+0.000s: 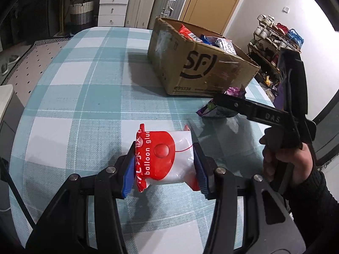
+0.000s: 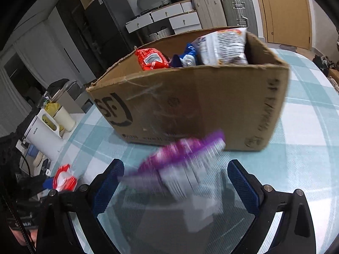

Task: Organize snacks
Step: 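Grasp the purple snack bag with right tool while left tool holds red packet, then carry both packets over the box and release them inside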

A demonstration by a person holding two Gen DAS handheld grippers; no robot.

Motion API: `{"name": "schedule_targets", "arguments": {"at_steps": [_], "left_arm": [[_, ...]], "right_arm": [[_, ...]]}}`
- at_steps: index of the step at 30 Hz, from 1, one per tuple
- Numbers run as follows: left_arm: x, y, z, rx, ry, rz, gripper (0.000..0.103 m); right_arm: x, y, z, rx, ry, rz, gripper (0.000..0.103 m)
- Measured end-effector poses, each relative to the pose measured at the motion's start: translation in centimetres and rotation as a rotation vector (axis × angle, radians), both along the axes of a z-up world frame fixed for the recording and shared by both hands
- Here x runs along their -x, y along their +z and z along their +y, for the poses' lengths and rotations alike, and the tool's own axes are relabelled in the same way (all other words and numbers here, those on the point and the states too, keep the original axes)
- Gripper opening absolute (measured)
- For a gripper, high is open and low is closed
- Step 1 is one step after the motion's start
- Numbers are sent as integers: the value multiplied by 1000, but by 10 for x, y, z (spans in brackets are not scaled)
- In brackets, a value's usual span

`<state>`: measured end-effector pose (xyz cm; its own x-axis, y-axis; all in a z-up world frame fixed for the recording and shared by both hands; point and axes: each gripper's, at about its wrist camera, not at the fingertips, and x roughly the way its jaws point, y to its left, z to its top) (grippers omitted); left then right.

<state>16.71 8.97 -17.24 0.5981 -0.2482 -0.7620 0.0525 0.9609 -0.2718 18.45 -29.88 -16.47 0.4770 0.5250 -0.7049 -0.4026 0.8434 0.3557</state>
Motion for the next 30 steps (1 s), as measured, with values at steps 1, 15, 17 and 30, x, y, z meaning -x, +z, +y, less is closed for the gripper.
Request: {"name": "schedule_targets", "arguments": {"at_steps": [1, 15, 17, 30], "left_arm": [[1, 0, 2, 2, 2, 1, 46], [8, 2, 2, 12, 12, 2, 46], [11, 5, -1, 8, 10, -3, 46], [18, 28, -14, -23, -4, -43, 46]], "right_arm": [[-2, 0, 2, -2, -1, 1, 100], [20, 4, 12, -61, 51, -11, 48], [24, 6, 9, -70, 43, -11, 48], [54, 31, -21, -130, 32, -45, 48]]}}
